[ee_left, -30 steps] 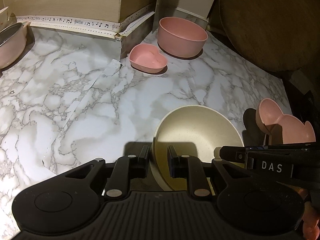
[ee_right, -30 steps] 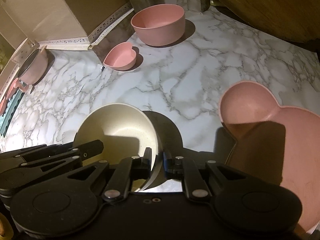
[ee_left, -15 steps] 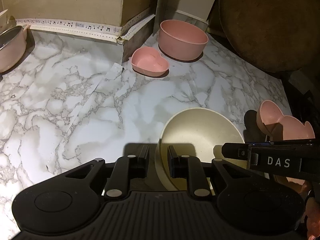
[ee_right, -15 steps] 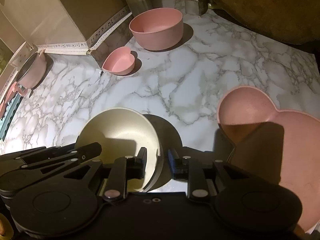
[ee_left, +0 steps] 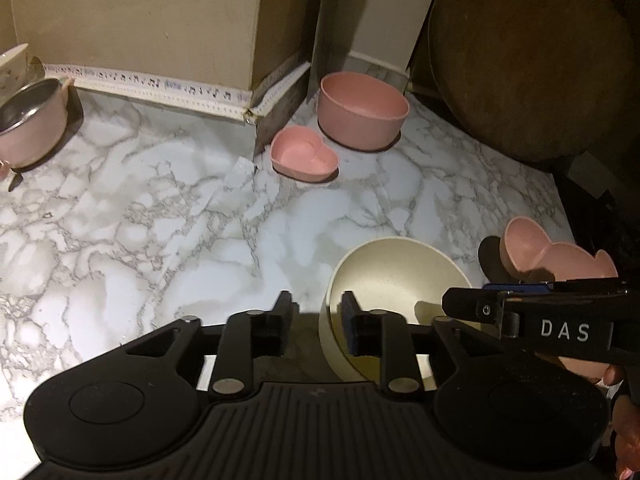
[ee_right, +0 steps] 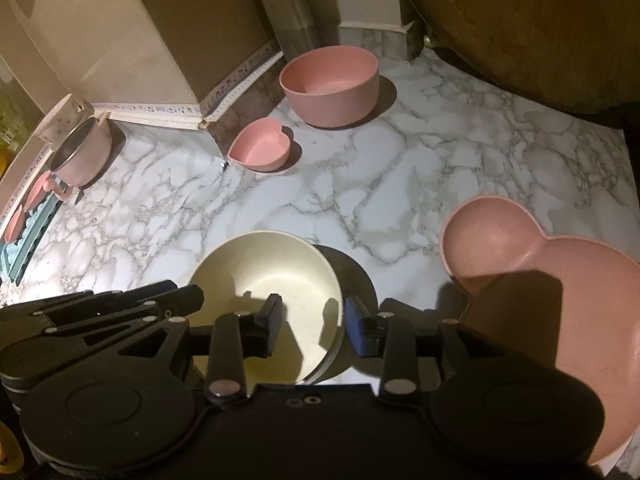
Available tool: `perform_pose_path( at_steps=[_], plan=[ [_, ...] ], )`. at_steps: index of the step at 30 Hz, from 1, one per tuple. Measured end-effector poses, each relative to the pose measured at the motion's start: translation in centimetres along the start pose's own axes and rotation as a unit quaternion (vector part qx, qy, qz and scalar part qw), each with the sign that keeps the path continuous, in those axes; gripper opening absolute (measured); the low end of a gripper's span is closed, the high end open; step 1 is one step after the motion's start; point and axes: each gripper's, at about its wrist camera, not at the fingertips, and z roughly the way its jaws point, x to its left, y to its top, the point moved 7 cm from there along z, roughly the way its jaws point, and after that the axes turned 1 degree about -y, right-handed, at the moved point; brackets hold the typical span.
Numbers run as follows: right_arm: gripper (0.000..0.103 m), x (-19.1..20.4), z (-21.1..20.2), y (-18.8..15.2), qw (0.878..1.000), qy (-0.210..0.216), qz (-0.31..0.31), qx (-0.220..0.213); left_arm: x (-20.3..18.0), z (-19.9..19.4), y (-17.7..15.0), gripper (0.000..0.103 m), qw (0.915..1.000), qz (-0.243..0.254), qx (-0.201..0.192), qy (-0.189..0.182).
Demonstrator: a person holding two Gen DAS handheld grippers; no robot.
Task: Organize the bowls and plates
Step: 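Carry the cream bowl beside the plate stack, set it down, open grippers, then move both tools to the large pink bowl by the wall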
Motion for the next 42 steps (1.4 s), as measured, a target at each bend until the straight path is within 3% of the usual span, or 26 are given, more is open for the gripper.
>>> perform_pose_path(
  at_steps=[4,7,13,17,22,25,30,42],
  plan=[
    [0.036,0.5,-0.9,-0.1,1.0,0.002,-0.005,-0.011,0.0,-1.1,0.3,0.053,0.9998,0.003,-0.019,0.002],
    [0.038,0.9,-1.6,-0.2,1.0,0.007,-0.009,-0.018,-0.3,-2.0,0.5,0.053,0.9994,0.01,-0.033,0.0],
    [0.05,1.4,-3.2,-0.2,0.999,0.014,-0.018,-0.044,-0.5,-3.4,0.9,0.055,0.9985,0.018,-0.052,0.001],
    [0.066,1.3,-4.5,0.3,0.998,0.013,-0.019,-0.066,-0.8,-4.1,1.2,0.061,0.9975,0.024,-0.066,0.002],
    [0.074,1.1,-5.7,1.0,0.996,0.011,-0.019,-0.085,-1.1,-4.9,2.0,0.065,0.9963,0.03,-0.08,-0.001],
    [0.08,1.0,-6.3,1.4,0.995,0.01,-0.022,-0.095,-1.0,-5.1,2.5,0.074,0.9957,0.027,-0.089,0.001],
    [0.097,0.6,-7.0,2.5,0.993,0.008,-0.023,-0.116,-1.0,-5.1,3.7,0.078,0.9948,0.025,-0.099,0.003],
    [0.1,-1.8,-6.5,7.7,0.992,-0.004,-0.011,-0.127,-1.5,-2.1,8.4,0.078,0.9956,0.018,-0.089,0.023]
  ],
)
